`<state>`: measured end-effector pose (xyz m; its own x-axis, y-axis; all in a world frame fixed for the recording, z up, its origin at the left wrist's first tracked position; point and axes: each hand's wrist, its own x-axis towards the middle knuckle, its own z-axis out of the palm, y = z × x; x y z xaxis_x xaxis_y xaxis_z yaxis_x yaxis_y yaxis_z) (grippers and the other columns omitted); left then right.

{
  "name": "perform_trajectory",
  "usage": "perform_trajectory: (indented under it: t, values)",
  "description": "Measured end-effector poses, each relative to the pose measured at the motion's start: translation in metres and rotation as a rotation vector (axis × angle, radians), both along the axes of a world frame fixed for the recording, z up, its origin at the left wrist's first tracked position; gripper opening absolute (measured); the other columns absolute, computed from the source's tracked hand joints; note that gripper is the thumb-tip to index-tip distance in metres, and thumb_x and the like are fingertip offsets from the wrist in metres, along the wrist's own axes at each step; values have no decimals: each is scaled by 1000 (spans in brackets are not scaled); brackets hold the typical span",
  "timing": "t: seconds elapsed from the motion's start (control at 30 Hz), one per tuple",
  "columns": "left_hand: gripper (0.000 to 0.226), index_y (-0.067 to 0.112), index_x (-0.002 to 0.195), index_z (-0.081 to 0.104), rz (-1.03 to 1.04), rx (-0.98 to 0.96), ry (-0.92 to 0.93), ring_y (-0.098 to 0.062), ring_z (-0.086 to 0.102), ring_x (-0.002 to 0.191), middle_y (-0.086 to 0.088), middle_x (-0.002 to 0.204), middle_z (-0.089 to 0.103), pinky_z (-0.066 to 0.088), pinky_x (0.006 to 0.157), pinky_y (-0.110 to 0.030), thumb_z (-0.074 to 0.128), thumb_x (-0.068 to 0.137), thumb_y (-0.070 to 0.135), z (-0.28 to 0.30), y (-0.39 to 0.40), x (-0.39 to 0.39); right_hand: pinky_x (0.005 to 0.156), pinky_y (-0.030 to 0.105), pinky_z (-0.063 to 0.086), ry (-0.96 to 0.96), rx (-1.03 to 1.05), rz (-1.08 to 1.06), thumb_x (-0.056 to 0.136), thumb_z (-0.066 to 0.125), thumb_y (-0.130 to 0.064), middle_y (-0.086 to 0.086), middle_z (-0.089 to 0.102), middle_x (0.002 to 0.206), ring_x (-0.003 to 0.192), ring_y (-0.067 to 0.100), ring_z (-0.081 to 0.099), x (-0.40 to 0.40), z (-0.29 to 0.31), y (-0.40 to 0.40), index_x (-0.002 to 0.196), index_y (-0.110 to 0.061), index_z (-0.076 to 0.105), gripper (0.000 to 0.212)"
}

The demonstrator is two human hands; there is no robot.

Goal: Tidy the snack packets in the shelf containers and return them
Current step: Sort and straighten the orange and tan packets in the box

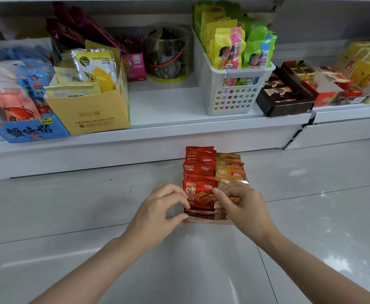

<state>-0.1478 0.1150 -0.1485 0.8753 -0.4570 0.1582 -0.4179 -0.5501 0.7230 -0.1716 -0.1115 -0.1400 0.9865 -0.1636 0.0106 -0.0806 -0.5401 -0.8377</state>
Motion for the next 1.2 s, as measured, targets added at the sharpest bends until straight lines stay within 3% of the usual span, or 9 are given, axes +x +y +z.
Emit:
perform_trajectory:
  t: [0.13,0.33,0.5,0.63,0.77,0.87,0.93,1.07,1.2]
  values:
    - [52,35,119,57,26,6,-11,3,47,121,29,120,50,34,98,-7,84,76,21,0,-1,6,66,14,56,40,121,2,95,63,-33,-25,70,90,90,-7,66,0,-1,2,96,-40,69,9]
    - [100,45,148,26,-59,69,148,13,20,141,31,155,22,19,108,-6,88,69,41,0,-6,13,64,20,57,20,159,-9,98,59,-34,-22,72,83,81,-1,69,-5,-4,3,102,-38,63,6]
    - [74,46,133,48,-38,17,112,5,46,125,34,124,51,38,104,-16,87,70,40,0,-6,10,64,14,52,67,123,-20,102,49,-36,-19,71,79,79,-3,66,3,-2,0,130,-45,47,29]
    - [50,32,119,64,-11,-50,40,-2,50,124,24,123,54,38,103,-15,67,80,61,9,-13,15,75,5,44,87,50,43,101,49,-38,-18,64,99,98,-5,58,2,-6,4,111,-39,69,22]
    - [48,29,145,45,43,39,122,1,28,143,17,154,36,24,118,-26,34,103,50,19,-30,45,94,18,48,117,77,64,98,53,-43,-23,59,112,109,-10,51,-3,-11,6,110,-42,72,23]
    - [48,27,155,27,17,170,172,0,13,147,14,163,18,12,116,-15,34,107,31,13,-37,62,99,16,44,131,127,79,97,50,-46,-34,51,120,117,-20,41,1,-9,4,103,-50,72,23]
    - [51,27,156,24,59,117,277,3,18,142,11,163,20,13,104,0,35,107,20,6,-36,66,99,16,45,140,192,106,101,48,-41,-42,48,128,120,-19,44,4,-9,10,99,-52,68,23]
    - [58,51,148,15,18,-64,502,22,45,109,28,136,43,35,83,3,37,107,16,-9,-28,61,87,6,43,181,189,117,103,47,-37,-25,42,145,108,-32,41,2,-17,20,110,-41,62,17]
    - [65,43,149,24,47,-192,409,17,45,121,26,141,38,39,96,-6,51,101,9,-12,-25,53,92,14,50,156,230,99,99,53,-41,-38,53,129,112,-18,52,3,-14,12,101,-37,70,17]
